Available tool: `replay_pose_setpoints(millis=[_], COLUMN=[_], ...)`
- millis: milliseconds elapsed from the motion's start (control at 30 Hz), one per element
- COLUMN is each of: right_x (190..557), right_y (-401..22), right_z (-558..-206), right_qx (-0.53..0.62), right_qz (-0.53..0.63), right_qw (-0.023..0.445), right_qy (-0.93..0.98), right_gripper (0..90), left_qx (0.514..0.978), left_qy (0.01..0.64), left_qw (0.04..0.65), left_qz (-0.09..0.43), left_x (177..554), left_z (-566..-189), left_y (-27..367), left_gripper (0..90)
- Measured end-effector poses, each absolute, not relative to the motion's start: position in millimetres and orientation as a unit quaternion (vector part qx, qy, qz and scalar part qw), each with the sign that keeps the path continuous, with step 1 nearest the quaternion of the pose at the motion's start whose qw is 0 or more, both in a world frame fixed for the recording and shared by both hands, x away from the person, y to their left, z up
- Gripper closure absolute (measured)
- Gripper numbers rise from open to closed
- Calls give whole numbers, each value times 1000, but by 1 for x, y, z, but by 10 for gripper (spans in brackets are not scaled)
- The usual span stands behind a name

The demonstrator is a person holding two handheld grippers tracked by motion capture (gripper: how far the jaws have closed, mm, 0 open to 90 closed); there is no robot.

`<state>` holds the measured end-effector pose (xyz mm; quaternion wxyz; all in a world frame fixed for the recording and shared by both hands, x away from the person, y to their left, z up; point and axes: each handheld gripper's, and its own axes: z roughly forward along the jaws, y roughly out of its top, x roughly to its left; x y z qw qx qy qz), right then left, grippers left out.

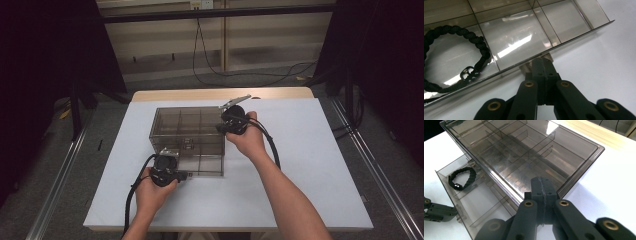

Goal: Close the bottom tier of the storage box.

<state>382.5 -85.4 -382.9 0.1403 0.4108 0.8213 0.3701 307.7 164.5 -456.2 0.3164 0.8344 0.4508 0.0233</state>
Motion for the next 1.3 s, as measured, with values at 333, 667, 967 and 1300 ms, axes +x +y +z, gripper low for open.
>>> replay_pose_setpoints(millis=[333, 667, 967, 1300], right_x=[383, 382, 382, 382], right_y=[-86, -86, -86, -86], right_z=[-383, -383, -383, -383], right_qx=[412, 411, 411, 411], right_qz=[369, 369, 370, 370], right_qw=[140, 140, 139, 138], right_qy=[821, 821, 822, 822], right_gripper=[900, 900, 900, 900], left_qx=[832, 833, 832, 830], left_qy=[452, 449, 450, 453], left_qw=[320, 320, 323, 323], left_qz=[26, 35, 38, 49], left_x=[311, 313, 316, 318], left_z=[-457, -457, -458, -458], left_y=[161, 158, 157, 157], left_gripper=[900, 900, 900, 900])
